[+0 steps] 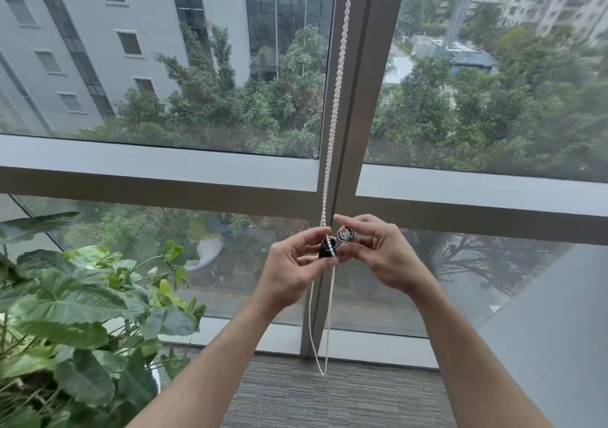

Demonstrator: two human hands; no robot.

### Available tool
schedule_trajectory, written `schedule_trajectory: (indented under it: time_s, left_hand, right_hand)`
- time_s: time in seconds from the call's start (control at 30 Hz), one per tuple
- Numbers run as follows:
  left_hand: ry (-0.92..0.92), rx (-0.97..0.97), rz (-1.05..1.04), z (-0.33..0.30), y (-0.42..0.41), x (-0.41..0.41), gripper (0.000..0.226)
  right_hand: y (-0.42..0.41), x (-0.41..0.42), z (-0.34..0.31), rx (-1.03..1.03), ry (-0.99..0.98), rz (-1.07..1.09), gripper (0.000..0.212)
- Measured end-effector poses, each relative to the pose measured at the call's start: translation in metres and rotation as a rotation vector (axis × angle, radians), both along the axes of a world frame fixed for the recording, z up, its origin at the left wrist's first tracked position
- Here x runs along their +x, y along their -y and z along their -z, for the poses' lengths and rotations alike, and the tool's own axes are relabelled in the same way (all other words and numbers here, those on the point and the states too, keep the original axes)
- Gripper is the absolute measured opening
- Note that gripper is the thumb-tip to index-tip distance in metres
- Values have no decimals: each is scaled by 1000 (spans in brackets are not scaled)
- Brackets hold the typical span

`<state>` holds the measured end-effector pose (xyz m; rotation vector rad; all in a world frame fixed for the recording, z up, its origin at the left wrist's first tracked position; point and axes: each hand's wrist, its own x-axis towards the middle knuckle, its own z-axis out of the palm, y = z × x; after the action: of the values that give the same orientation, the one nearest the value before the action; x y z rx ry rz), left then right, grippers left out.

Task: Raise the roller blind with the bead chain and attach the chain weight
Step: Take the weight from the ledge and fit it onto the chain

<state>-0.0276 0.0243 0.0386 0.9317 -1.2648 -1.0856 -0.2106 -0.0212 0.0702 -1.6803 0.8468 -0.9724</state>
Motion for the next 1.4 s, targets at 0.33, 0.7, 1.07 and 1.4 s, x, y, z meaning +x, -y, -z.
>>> schedule_trajectory:
  time_s: [0.33, 0.7, 1.07, 1.4]
  left_hand:
    - [-17, -2, 26, -4, -2, -2, 48]
    - [-28, -26, 62, -12, -6, -3, 47]
    - [-36, -30, 87, -17, -10, -3, 45]
    - [-28, -18, 131, -16, -12, -2, 44]
  right_hand:
    - [-16, -3, -23, -318, -278, 69, 52]
    - [-28, 4, -59, -464, -522, 45, 26]
    - [-34, 10, -72, -519, -700, -35, 29]
    - [-36, 7, -75, -547, -751, -101, 38]
